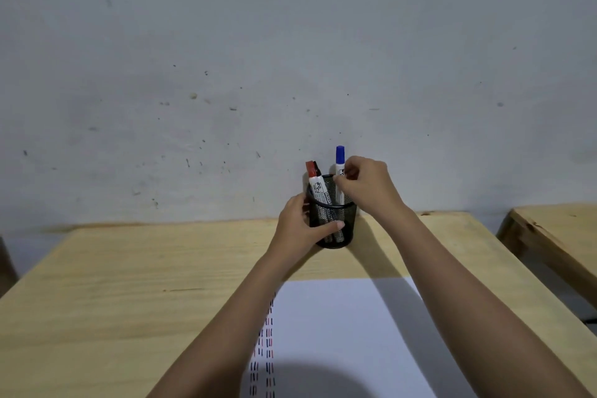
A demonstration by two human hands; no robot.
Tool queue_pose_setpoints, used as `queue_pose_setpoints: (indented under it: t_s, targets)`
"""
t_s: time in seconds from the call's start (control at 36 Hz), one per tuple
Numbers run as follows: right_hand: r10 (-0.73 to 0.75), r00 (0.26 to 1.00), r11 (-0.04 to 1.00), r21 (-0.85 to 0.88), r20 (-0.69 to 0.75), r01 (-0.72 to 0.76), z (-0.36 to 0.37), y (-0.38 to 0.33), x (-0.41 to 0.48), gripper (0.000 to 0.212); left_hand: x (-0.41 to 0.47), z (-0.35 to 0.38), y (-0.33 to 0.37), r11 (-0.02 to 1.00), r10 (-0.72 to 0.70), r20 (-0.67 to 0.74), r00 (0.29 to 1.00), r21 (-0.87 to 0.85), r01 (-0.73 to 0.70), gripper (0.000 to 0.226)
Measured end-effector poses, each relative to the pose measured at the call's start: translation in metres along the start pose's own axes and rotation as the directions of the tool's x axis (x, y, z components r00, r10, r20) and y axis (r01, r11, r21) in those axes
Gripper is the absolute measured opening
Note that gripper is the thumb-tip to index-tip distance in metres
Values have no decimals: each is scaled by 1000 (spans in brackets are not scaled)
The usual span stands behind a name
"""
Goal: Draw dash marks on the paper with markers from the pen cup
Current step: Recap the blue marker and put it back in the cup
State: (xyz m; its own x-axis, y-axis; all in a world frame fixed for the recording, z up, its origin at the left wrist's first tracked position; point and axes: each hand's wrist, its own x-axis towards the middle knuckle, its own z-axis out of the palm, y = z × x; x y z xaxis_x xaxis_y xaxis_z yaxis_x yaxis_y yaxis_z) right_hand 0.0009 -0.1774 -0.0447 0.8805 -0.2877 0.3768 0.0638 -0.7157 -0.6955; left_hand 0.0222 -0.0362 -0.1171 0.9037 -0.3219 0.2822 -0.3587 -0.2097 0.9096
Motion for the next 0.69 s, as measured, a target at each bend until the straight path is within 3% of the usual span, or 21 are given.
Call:
queue_pose_setpoints:
  t_s: [0.36, 0.56, 0.69]
  targets:
    - [74, 994, 955, -292, 78, -48, -1, -13, 14, 13, 1, -2, 2, 999, -13, 10, 1000, -51, 14, 57]
    - [132, 987, 947, -306, 92, -98, 5, -16, 13, 17, -1, -2, 0, 998, -23, 11, 1000, -58, 23, 59]
    - [110, 994, 973, -204, -16, -111, 5, -11, 10, 19, -1, -2, 0, 998, -23, 22, 1000, -56, 24, 57]
